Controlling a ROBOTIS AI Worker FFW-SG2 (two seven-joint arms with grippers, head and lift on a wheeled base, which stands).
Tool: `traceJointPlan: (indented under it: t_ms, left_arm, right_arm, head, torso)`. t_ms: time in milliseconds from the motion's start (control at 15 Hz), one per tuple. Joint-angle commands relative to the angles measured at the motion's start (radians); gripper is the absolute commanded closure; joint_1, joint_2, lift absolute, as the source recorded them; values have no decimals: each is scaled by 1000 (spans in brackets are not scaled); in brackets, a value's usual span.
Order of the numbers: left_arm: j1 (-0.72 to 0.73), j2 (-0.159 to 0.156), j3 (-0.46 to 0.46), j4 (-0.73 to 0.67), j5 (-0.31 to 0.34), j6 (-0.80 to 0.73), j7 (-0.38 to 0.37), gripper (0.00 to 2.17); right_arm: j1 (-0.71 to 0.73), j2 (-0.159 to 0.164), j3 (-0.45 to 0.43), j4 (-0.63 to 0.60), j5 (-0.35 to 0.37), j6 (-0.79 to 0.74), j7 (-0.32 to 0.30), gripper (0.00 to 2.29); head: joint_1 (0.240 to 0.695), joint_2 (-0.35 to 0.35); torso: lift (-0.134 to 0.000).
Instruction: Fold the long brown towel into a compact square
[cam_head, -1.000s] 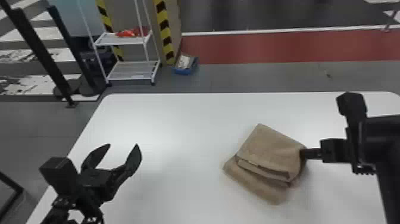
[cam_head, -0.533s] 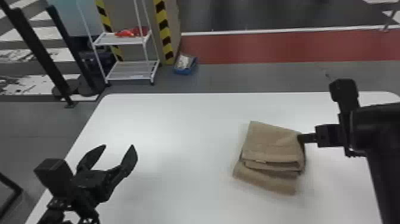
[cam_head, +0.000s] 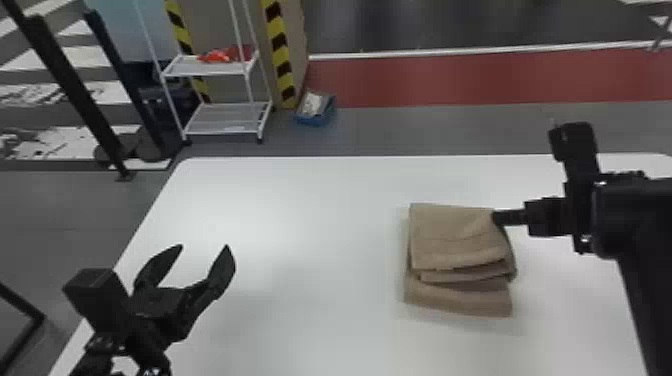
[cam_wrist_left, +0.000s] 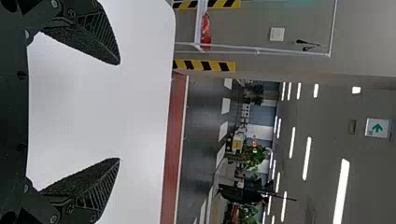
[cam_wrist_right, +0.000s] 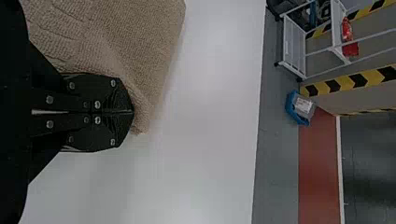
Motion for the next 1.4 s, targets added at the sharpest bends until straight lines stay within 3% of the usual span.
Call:
traceJointPlan:
  t_ms: [0, 200, 333, 400, 533, 600, 733, 933, 1133, 1333]
  left_arm:
    - [9, -4, 1, -5, 1, -1, -1, 167]
    - [13, -4, 12, -11, 5, -4, -4, 167]
    - [21, -4, 24, -20, 13, -4, -15, 164]
    - [21, -4, 25, -20, 13, -1, -15, 167]
    - [21, -4, 24, -22, 16, -1, -16, 167]
    - [21, -4, 22, -25, 17, -1, -19, 167]
    - [23, -4, 21, -23, 19, -1, -19, 167]
    - [27, -4, 39, -23, 25, -1, -29, 167]
    - [24, -4, 64, -11, 36, -1, -39, 167]
    - [20, -4, 64, -6, 37, -1, -41, 167]
  right_arm:
    - [7, 1, 7, -1, 1, -5, 1, 2233]
    - [49, 1, 16, -75, 44, 44, 30, 2233]
    - [106, 1, 24, -201, 151, 78, 121, 1997]
    - [121, 1, 24, -259, 173, 124, 153, 1636]
    - [149, 1, 30, -376, 196, 160, 208, 329]
    - [167, -20, 60, -417, 231, 154, 247, 144]
    - [219, -69, 163, -486, 365, 22, 328, 103]
    - [264, -126, 286, -497, 555, -171, 432, 107]
    - [325, -245, 379, -538, 655, -312, 521, 107]
    - [343, -265, 390, -529, 716, -364, 576, 124]
  head:
    - [695, 140]
    - [695, 145]
    - [695, 150]
    - [695, 152]
    - [695, 152]
    - [695, 154]
    - [695, 161]
    - [695, 174]
    - [695, 216]
    - [695, 241]
  torso:
    - [-125]
    - [-125]
    - [-125]
    - [-125]
    - [-125]
    - [-125]
    - [-125]
    - [-125]
    - [-125]
    - [-125]
